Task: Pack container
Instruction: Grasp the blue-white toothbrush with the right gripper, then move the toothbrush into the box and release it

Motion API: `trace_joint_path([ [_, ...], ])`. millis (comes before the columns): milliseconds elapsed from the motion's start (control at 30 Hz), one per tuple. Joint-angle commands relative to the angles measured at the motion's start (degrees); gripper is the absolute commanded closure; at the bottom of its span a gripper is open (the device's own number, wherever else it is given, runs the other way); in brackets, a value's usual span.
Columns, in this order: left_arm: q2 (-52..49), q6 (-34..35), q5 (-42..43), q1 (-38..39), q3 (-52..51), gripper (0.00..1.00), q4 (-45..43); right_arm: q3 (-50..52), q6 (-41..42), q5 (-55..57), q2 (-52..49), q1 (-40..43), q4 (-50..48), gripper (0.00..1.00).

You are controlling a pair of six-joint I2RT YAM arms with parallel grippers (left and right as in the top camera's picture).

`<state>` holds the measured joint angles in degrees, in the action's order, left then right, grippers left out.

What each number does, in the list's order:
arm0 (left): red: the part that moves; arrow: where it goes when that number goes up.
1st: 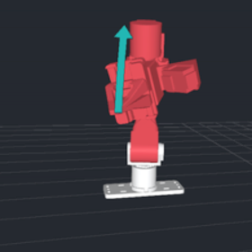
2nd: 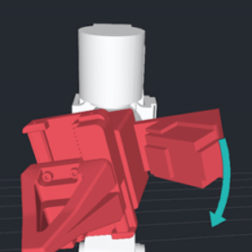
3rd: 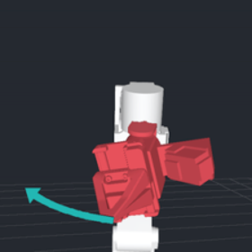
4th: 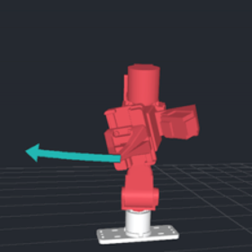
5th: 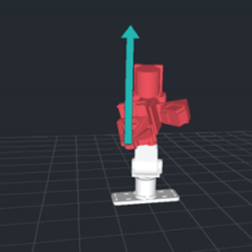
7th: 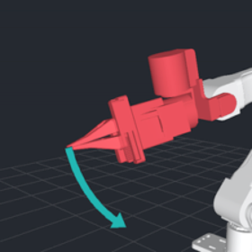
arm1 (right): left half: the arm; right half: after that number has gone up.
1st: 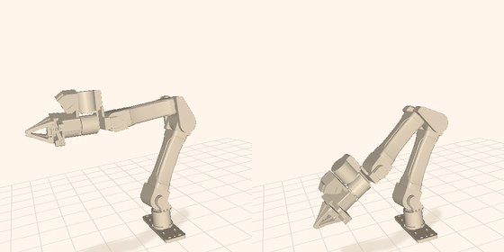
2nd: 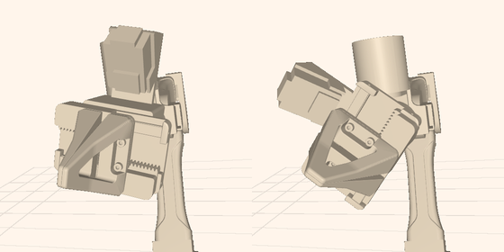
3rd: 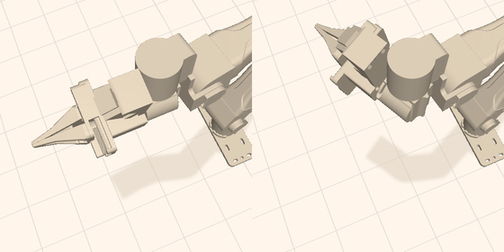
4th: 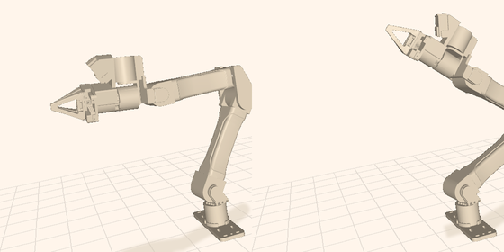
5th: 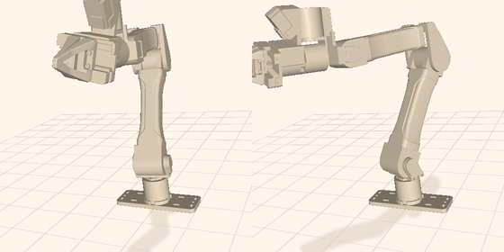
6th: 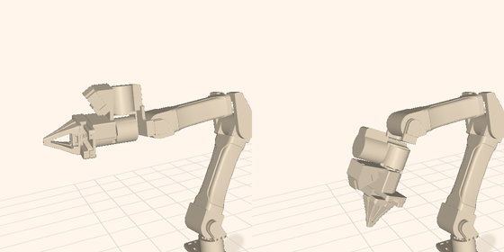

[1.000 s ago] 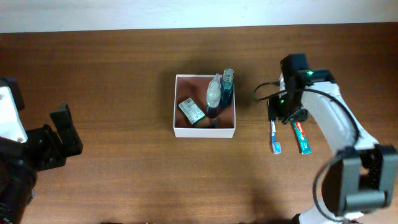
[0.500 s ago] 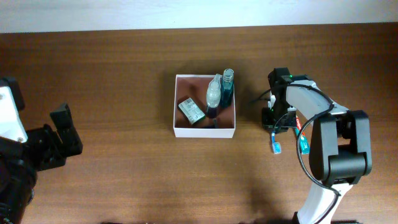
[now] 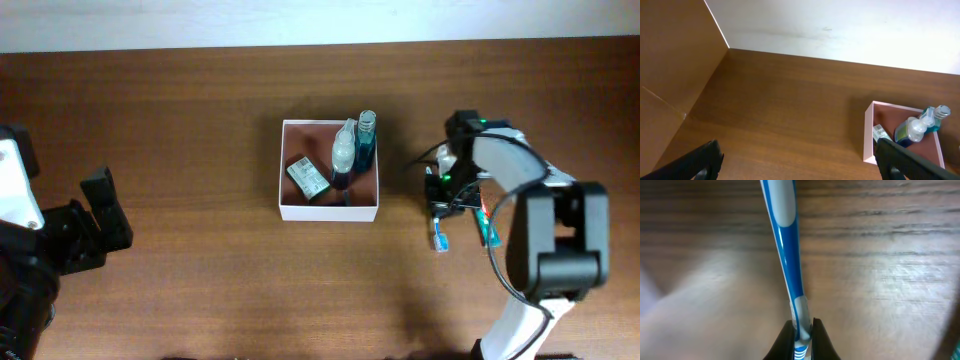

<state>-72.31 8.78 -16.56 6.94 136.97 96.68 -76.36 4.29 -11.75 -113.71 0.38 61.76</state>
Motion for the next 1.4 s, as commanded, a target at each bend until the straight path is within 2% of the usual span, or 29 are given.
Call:
trace_joint_path([
  [0, 0.2, -0.7, -0.8, -0.3, -0.2, 0.01, 0.0, -0.6, -6.0, -14.9, 11.1, 3.2, 1.9, 0.96],
  [100, 0.2, -0.7, -0.8, -0.3, -0.2, 0.01, 0.0, -1.2, -5.8, -16.3, 20.3, 3.7, 4.2, 0.96],
  [233, 0.2, -0.7, -0.8, -0.3, -0.2, 0.01, 0.0, -3.0, -5.8, -16.1, 29.1, 0.5, 8.6, 0.96],
  [433, 0.2, -0.7, -0.8, -0.3, -0.2, 0.01, 0.0, -3.2, -11.1, -11.9, 36.6, -13.4, 6.8, 0.96],
  [567, 0.2, -0.7, -0.8, -0.3, -0.2, 0.01, 0.0, -3.2, -17.9, -3.1, 34.7, -23.1, 4.4, 0.96],
  [633, 0.2, -0.7, -0.8, -0.3, -0.2, 0.01, 0.0, -3.2, -24.5, 2.7, 32.2, -27.3, 2.3, 0.96],
  [700, 0.2, -0.7, -0.8, -0.3, -0.2, 0.01, 0.0, -3.2, -30.9, 7.0, 29.7, -29.7, -0.1, 0.96],
  [733, 0.2, -0.7, -0.8, -0.3, -0.2, 0.01, 0.0, -3.2, -36.7, 10.5, 27.1, -31.1, -3.8, 0.96],
  [833, 0.2, -0.7, -0.8, -0.3, -0.2, 0.01, 0.0, -3.2, -42.1, 12.9, 23.1, -31.6, -10.0, 0.96],
  [1067, 0.2, -0.7, -0.8, -0.3, -0.2, 0.01, 0.0, -3.2, -43.1, 12.8, 15.7, -31.6, -20.9, 0.96],
  [1233, 0.2, -0.7, -0.8, -0.3, -0.2, 0.01, 0.0, -3.2, -42.8, 11.8, 13.4, -32.3, -21.5, 0.96],
  [1267, 0.2, -0.7, -0.8, -0.3, -0.2, 0.01, 0.0, -3.2, -42.8, 11.9, 13.4, -32.7, -21.3, 0.90],
  [1367, 0.2, -0.7, -0.8, -0.3, -0.2, 0.01, 0.0, -3.4, -42.8, 12.5, 13.6, -34.2, -20.7, 0.65],
])
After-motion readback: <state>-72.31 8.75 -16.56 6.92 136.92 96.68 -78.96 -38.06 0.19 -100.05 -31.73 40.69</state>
